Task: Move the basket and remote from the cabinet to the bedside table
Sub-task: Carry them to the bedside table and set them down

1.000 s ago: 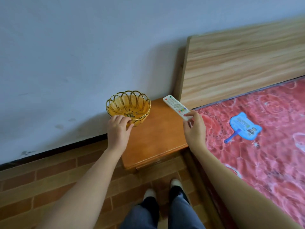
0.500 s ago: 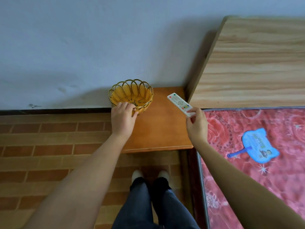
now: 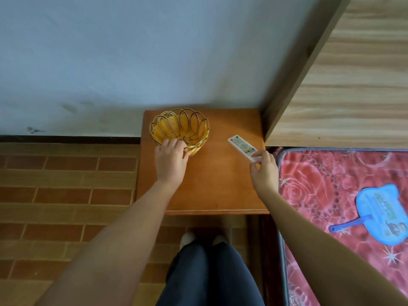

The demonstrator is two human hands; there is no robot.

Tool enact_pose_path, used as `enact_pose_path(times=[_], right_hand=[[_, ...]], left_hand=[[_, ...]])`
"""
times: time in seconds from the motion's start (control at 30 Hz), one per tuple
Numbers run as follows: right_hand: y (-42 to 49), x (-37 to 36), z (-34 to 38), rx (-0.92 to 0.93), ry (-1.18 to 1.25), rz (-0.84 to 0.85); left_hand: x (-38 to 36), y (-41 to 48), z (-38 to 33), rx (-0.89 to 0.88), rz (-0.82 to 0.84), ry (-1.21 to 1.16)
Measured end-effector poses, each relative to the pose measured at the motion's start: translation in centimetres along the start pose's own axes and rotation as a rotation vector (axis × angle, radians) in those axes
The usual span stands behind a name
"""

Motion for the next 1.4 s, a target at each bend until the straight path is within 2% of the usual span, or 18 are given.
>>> enact_pose_path(times=[0.3, 0.57, 0.77, 1.03, 1.4], right_hand=[[2.1, -3.6, -2.9, -0.014, 0.006, -0.005], [2.5, -5.8, -4.2, -0.064, 0.009, 0.02], [3.1, -7.5, -5.7, -0.133, -0.112, 0.089], [3.4, -8.4, -6.2, -0.125, -0.248, 0.149], [3.4, -8.9, -5.8, -0.13, -0.221, 0.17]], left_hand=[[-4.8, 0.7, -0.3, -0.009, -0.02, -0.016], [-6.0, 0.5, -0.1, -0.045, -0.048, 0.028], [-7.0, 0.3, 0.3, -0.035, -0.059, 0.104], [-8.4, -0.3, 0.6, -0.051, -0.003, 0.033], [-9.5, -1.1, 0.7, -0.052, 0.019, -0.024]])
Point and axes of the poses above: each hand's wrist, its own y-axis towards the middle knuckle, its own x-axis out of the back of the hand, z = x × y, the point moved 3 cm from there along y, towards the middle knuckle, and after that the axes turned 13 degrees about y, right-handed, at the moved point
